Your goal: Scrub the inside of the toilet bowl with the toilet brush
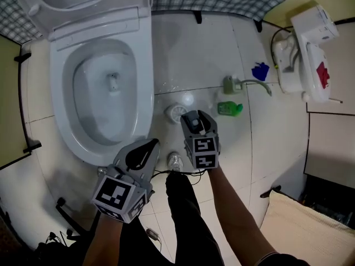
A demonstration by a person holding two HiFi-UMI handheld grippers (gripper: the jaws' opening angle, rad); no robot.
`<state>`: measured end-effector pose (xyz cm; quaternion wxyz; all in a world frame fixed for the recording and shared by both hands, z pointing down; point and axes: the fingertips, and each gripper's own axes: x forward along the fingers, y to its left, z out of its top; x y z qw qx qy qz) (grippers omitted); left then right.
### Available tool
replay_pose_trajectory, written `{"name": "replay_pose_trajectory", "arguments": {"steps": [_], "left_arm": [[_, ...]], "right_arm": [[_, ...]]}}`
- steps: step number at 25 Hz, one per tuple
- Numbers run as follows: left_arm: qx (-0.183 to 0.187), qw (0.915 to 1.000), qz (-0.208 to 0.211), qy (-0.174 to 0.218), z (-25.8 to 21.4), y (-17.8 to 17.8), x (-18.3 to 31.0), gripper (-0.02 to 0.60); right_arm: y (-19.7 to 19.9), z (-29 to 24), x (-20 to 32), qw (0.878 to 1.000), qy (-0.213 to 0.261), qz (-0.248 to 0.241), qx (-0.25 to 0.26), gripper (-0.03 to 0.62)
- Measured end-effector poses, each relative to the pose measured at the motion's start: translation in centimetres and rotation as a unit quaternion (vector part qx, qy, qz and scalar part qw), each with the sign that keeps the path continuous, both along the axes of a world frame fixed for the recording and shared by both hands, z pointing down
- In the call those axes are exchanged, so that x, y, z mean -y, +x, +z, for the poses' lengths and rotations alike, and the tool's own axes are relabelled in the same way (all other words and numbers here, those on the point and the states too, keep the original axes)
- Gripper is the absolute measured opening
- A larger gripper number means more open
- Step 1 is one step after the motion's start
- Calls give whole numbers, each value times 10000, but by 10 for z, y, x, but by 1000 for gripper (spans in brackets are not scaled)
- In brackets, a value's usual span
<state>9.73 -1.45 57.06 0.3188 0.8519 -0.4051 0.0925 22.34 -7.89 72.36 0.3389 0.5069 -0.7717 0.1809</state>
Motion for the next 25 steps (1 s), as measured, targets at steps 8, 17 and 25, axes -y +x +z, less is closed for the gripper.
{"name": "replay_pose_trajectory", "arguments": {"steps": [8, 17, 25], "left_arm": [[-86, 9998, -115, -116, 10, -2, 0, 9], [-167, 9995, -236, -133, 2, -12, 1, 9], [-180, 9989, -385, 185, -57, -36, 20, 9]], "right_arm": [[7, 25, 6, 9998, 170, 133, 11, 240], [12, -14, -2, 10000, 69, 12, 37, 229], [12, -144, 1, 9987, 508, -3, 37, 229]]}}
